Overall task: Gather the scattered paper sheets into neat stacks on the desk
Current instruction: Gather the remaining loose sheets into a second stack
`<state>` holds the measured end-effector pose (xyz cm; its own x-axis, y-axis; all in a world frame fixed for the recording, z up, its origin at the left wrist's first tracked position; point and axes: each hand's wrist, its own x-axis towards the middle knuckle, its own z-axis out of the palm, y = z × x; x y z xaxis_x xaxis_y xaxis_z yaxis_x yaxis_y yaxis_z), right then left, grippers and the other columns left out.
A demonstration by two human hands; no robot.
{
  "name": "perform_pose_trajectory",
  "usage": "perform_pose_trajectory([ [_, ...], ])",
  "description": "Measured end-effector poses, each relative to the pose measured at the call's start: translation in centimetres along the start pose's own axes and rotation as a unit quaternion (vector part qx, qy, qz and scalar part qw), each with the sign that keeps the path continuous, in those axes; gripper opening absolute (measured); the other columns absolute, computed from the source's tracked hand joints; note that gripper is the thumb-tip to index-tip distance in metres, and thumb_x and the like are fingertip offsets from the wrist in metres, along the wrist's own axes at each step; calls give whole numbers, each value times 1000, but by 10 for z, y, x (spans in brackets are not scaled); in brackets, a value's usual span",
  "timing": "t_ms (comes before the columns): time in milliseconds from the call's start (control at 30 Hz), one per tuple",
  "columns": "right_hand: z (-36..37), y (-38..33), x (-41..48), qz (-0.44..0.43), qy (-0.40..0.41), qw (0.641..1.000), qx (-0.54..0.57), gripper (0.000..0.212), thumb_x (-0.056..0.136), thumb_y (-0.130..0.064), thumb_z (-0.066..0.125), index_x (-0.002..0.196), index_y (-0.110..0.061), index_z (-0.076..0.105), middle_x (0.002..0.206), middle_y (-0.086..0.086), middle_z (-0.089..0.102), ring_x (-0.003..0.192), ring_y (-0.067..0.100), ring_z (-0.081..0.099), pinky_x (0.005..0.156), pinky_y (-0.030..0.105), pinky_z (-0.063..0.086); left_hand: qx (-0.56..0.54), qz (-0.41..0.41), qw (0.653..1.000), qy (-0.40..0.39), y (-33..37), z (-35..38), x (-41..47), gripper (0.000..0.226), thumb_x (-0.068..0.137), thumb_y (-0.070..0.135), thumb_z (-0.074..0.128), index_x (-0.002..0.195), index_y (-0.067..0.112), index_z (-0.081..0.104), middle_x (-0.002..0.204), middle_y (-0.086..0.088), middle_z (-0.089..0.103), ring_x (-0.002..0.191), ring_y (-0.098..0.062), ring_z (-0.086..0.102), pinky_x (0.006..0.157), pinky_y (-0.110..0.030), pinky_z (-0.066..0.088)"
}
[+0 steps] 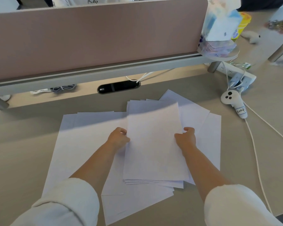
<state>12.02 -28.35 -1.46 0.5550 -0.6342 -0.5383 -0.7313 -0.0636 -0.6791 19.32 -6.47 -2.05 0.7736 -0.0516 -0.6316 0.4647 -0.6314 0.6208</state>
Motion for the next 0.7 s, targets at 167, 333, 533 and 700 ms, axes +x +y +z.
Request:
perform_pose_trajectory([
  [167,-1,4,4,-10,-38,997,-67,27,89,-13,52,113,-3,54,103,14,57,83,27,53,71,29,40,-78,-21,997,-9,-2,-5,1,24,86,9,60,105,23,53,124,-3,58,75,-18,49,52,-22,31],
  [333,-9,12,9,-58,21,998,-13,31,92,-10,47,120,-3,55,111,14,62,98,32,58,82,35,47,-87,-35,996,-3,1,-3,0,31,85,23,63,114,23,52,130,-9,54,94,-22,49,58,-25,38],
  [533,-26,17,27,0,111,994,25,12,91,-13,49,97,-6,57,95,12,58,85,30,55,74,33,43,39,-19,999,7,7,7,0,50,80,25,69,125,21,45,133,-11,40,108,-31,53,92,-35,44],
  [700,-25,12,37,24,96,995,1,20,91,-17,46,75,-7,48,71,7,48,63,25,44,64,30,35,163,15,985,59,13,27,-1,59,81,38,64,131,19,40,129,-12,36,118,-33,46,94,-36,40],
])
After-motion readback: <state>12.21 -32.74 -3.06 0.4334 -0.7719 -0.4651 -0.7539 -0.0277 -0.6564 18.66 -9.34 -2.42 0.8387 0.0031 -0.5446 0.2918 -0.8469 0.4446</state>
